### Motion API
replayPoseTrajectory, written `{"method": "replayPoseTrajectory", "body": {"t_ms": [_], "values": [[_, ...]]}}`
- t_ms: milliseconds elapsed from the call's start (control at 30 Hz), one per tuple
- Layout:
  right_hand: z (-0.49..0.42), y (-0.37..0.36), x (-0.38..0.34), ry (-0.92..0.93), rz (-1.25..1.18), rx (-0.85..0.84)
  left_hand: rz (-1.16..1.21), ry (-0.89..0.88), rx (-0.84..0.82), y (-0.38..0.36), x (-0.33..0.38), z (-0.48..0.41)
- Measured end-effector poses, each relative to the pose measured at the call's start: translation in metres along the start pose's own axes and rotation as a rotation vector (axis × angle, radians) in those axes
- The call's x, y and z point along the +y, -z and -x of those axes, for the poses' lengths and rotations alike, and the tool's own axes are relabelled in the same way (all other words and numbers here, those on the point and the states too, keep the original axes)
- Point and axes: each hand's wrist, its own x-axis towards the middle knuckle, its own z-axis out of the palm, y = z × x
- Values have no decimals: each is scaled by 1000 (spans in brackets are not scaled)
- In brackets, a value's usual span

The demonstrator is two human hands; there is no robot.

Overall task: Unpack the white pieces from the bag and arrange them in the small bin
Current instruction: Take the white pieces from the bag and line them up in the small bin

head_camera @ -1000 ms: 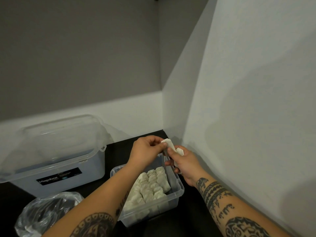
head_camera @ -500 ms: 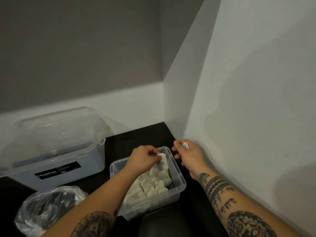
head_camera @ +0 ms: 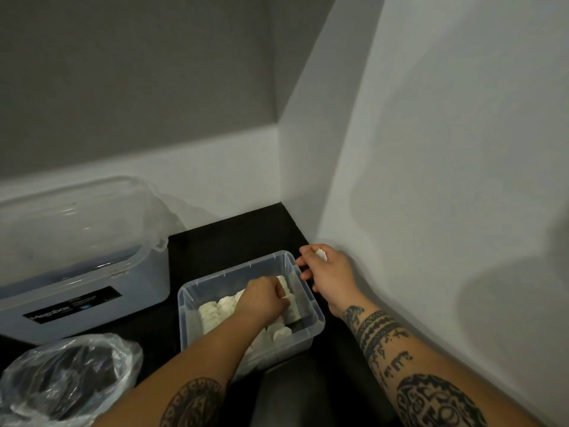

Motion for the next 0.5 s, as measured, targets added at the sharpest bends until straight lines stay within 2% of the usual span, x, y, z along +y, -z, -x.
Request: {"method": "replayPoseTrajectory", "body": {"t_ms": [367,500], "values": [[2,-4,-9,-26,11,-1,-199,-24,1,2,-5,-3],[2,-7,-14,-54,-99,-28,-172,-46,34,10,-4,1]]}}
